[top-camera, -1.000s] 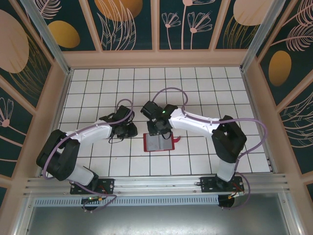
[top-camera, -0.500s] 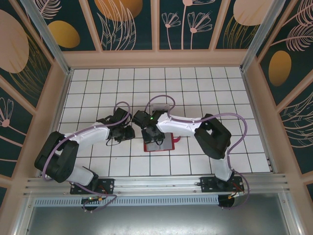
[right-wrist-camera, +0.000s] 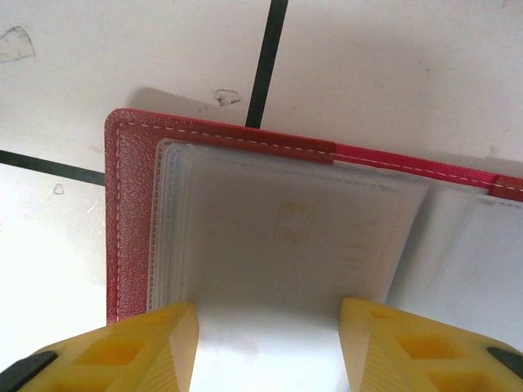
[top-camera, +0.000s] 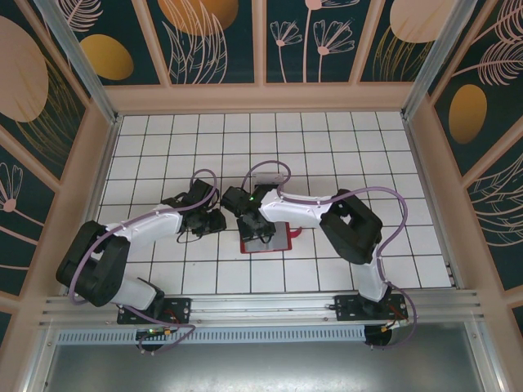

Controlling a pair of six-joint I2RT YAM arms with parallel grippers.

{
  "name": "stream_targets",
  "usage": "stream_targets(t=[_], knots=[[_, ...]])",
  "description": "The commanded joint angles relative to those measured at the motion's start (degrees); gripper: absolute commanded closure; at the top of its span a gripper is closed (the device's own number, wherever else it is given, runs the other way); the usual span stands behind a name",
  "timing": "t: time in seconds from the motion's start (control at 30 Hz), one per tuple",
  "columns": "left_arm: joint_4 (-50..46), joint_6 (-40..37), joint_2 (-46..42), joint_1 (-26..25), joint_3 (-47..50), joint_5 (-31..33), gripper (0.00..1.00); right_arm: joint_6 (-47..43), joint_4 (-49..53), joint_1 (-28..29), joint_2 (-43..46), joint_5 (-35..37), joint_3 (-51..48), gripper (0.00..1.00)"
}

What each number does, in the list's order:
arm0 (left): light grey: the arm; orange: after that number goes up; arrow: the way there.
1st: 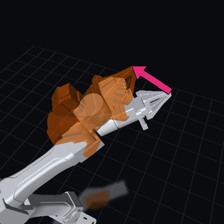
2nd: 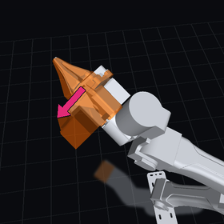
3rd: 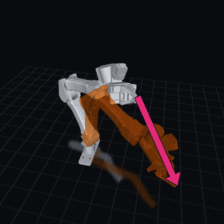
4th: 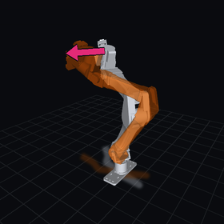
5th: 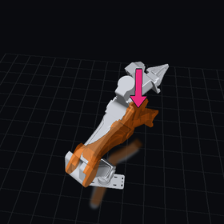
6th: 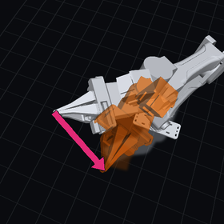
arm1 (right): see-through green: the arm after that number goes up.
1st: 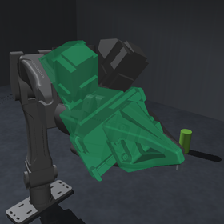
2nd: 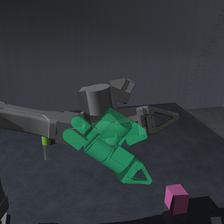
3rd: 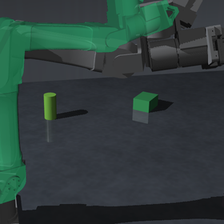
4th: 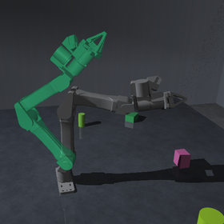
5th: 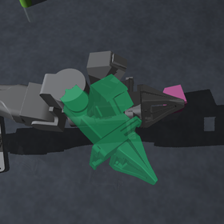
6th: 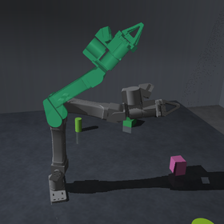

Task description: Take the credit cards out of the card holder

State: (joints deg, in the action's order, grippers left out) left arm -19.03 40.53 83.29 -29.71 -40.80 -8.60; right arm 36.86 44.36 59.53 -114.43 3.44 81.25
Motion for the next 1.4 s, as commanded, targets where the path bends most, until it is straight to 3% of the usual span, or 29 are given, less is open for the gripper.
stream_targets(t=[0.0, 0.2, 0.33, 0.6, 1.37], knots=[[1.0, -0.4, -1.1, 0.2, 0.7, -1.6, 0.74, 1.7, 1.2, 0.3, -1.2, 1.5, -1.7, 0.53], [4.4, 1.0, -0.8, -0.6, 0.8, -8.2, 0.75, 2.4, 0.3, 0.1, -0.3, 0.7, -2.0, 0.63], [4.4, 1.6, -0.1, -2.4, -0.5, -9.1, 0.75, 2.7, 0.1, 0.0, 0.5, 0.6, -2.2, 0.71], [6.3, 3.2, 2.8, -5.9, -1.4, -10.3, 0.75, 3.5, 1.3, -0.2, 3.4, 1.9, -2.8, 0.76], [4.4, 2.8, 6.5, -9.4, -6.5, -12.3, 0.76, 6.4, 3.1, -2.1, 11.6, 5.4, -9.5, 0.75]])
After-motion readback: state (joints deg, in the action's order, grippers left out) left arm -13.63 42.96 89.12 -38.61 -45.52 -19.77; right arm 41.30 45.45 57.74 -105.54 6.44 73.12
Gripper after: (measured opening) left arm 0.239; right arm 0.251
